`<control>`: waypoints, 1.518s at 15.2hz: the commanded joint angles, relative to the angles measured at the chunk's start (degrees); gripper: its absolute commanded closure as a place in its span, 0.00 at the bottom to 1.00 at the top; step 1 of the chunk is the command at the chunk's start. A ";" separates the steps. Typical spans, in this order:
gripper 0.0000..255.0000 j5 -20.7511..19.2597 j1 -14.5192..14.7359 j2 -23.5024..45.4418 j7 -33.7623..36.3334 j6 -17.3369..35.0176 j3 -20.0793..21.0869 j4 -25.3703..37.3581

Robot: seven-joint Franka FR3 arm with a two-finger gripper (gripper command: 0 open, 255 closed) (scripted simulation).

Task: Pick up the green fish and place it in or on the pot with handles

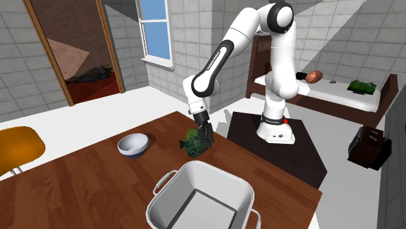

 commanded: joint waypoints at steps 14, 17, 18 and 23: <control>1.00 -1.86 -0.54 -7.74 4.15 -7.64 -0.44 0.59; 1.00 -2.04 -0.62 -8.36 4.49 -8.38 -0.52 0.78; 0.00 -2.04 -0.62 -8.36 4.49 -8.38 -0.52 0.78; 0.00 0.06 0.00 -17.07 15.94 17.19 1.70 -12.75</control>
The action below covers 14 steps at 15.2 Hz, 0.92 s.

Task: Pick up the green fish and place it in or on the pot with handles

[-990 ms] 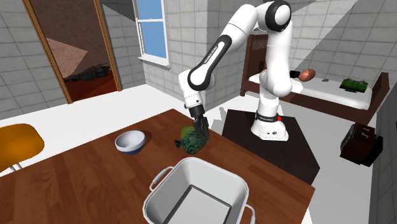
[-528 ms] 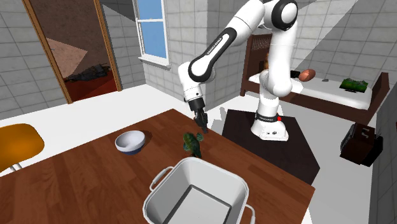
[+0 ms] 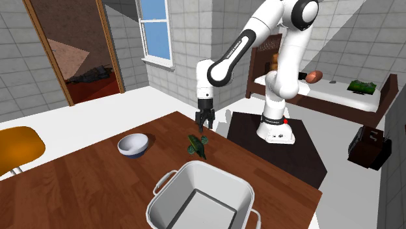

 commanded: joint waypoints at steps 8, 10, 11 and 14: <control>0.00 4.56 1.74 6.31 -1.17 11.25 1.95 -1.29; 0.00 4.55 1.74 6.31 -1.17 11.25 1.96 -1.29; 0.00 4.56 1.74 6.31 -1.17 11.25 1.96 -1.29; 0.00 4.56 1.74 6.31 -1.17 11.25 1.96 -1.29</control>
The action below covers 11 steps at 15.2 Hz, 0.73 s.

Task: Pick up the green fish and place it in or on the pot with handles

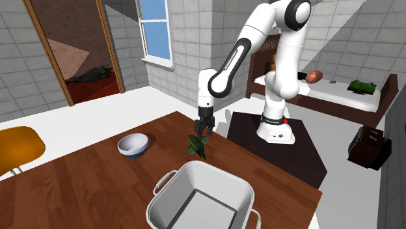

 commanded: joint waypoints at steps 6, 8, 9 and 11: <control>1.00 0.00 0.00 0.00 0.00 0.00 0.00 0.00; 1.00 0.01 0.00 0.00 0.00 0.01 0.00 0.00; 1.00 0.01 0.01 0.01 0.00 0.01 0.01 0.00; 1.00 0.01 0.00 0.01 -0.01 0.01 0.00 0.00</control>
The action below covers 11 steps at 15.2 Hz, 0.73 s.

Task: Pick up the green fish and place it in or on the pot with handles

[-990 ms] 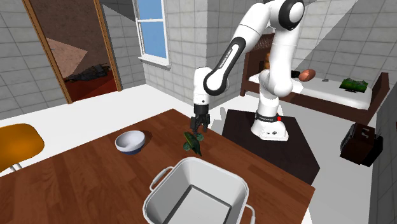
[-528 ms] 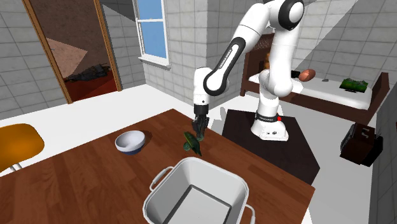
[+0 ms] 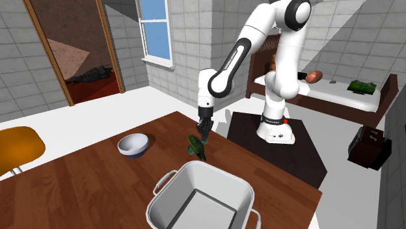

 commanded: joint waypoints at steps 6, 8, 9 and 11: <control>1.00 -3.40 -0.62 -5.29 3.83 -5.10 -0.32 -0.01; 1.00 -4.37 -0.86 -6.95 4.95 -6.83 -0.41 0.15; 1.00 -4.83 -0.97 -7.75 5.48 -7.71 -0.46 0.26; 1.00 -5.70 -1.20 -9.32 6.49 -9.46 -0.56 0.52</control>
